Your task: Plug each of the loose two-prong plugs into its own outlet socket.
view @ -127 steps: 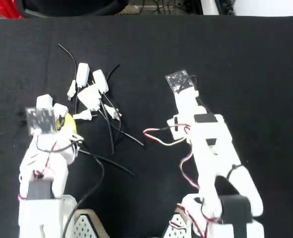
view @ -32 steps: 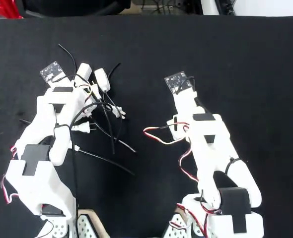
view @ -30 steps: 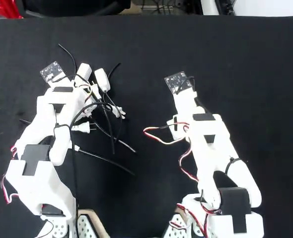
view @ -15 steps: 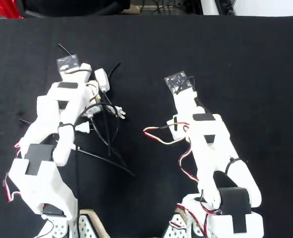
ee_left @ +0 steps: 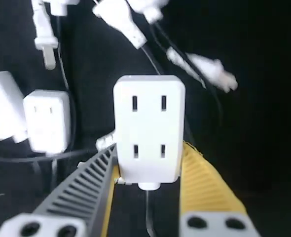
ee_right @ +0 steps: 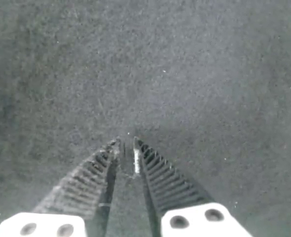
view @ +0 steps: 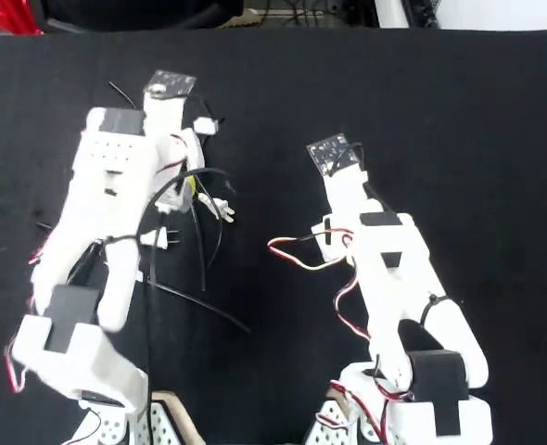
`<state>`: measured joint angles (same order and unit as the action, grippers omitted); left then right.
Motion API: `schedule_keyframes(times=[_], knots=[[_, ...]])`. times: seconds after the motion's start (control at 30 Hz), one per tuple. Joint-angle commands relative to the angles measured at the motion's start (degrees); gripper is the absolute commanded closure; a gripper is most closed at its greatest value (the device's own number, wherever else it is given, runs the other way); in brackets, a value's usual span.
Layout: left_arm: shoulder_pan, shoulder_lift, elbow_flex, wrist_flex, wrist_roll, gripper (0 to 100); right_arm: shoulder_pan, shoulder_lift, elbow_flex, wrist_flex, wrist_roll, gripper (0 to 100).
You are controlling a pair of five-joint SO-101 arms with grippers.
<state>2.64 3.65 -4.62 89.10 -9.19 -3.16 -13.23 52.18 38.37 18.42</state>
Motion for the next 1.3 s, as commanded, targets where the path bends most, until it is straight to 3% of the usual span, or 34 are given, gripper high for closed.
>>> schedule_keyframes(times=[0.0,0.2,0.3,0.47,0.63,0.8,0.97,1.27], knots=[[1.5,-7.0,-3.5,8.4,-9.1,97,-0.4,-0.3,-1.6,-1.0,0.4,96.3],[8.1,-13.7,15.9,11.0,-20.6,97,1.1,-0.3,-1.6,-1.0,0.4,96.3],[10.5,-20.1,29.3,4.3,-21.4,97,1.5,-0.3,-1.6,-1.0,0.4,96.3],[14.2,-39.0,52.0,-6.0,-22.6,97,1.4,-0.3,-1.6,-1.1,0.4,96.3],[14.5,-61.0,68.5,-5.1,-31.7,97,1.3,0.1,-1.4,-2.5,0.4,96.3],[8.0,-70.3,73.4,-6.8,-43.8,89,1.2,0.1,-1.3,-2.5,0.4,96.3],[7.3,-68.8,74.8,-8.0,-44.2,82,1.2,0.2,-1.3,-2.5,0.4,96.3],[7.1,-68.3,80.3,-13.3,-43.9,81,-0.9,0.2,-1.6,-2.1,0.8,96.2]])
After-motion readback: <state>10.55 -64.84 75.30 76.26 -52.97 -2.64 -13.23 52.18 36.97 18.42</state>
